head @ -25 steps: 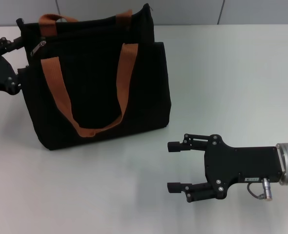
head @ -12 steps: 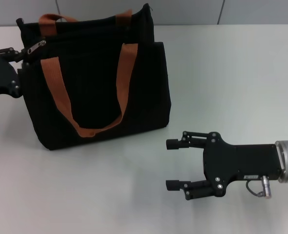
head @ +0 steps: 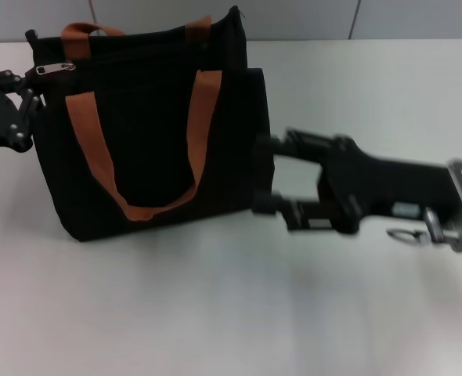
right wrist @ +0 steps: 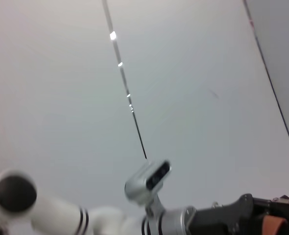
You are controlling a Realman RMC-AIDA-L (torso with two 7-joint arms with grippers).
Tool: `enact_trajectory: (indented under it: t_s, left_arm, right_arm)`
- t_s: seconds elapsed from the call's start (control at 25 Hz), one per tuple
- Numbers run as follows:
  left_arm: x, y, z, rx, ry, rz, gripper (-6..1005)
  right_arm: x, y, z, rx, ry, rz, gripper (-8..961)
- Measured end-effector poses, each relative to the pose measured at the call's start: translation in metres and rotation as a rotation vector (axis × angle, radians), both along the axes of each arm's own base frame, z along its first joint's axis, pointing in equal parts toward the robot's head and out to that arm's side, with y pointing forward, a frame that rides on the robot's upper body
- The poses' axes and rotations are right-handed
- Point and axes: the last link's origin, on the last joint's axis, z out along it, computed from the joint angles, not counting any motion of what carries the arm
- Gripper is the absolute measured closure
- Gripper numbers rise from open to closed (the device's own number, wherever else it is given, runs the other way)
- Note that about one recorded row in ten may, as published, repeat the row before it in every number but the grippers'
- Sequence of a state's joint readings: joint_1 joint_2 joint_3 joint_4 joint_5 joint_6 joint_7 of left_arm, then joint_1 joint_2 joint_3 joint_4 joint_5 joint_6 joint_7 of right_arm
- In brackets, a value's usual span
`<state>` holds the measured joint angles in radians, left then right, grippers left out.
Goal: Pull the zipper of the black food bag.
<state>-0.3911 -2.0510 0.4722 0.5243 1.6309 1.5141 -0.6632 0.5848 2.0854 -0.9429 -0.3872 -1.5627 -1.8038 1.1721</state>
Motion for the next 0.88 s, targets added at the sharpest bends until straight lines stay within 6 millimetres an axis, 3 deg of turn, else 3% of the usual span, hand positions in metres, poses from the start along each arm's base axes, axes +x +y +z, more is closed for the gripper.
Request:
enact_trajectory:
  t_s: [0.12, 0.2, 0.52, 0.88]
  left_arm:
    - [0.003, -0.001, -0.004, 0.028, 0.006, -0.023, 975]
    - [0.004, -0.001, -0.004, 0.037, 0.008, -0.027, 974]
    - [0.006, -0.001, -0.006, 0.065, -0.003, -0.042, 969]
    - [0.006, -0.003, -0.002, 0.118, -0.010, -0.056, 964]
  right_arm:
    - [-0.025, 0.022, 0.002, -0.111, 0.021, -0.064, 155]
    - [-0.031, 0.027, 0.003, -0.127, 0.022, -0.072, 156]
    - [-0.086, 0.074, -0.005, -0.199, -0.049, -0.151, 157]
    - [-0.120, 0.099, -0.017, -0.229, -0.168, -0.228, 158]
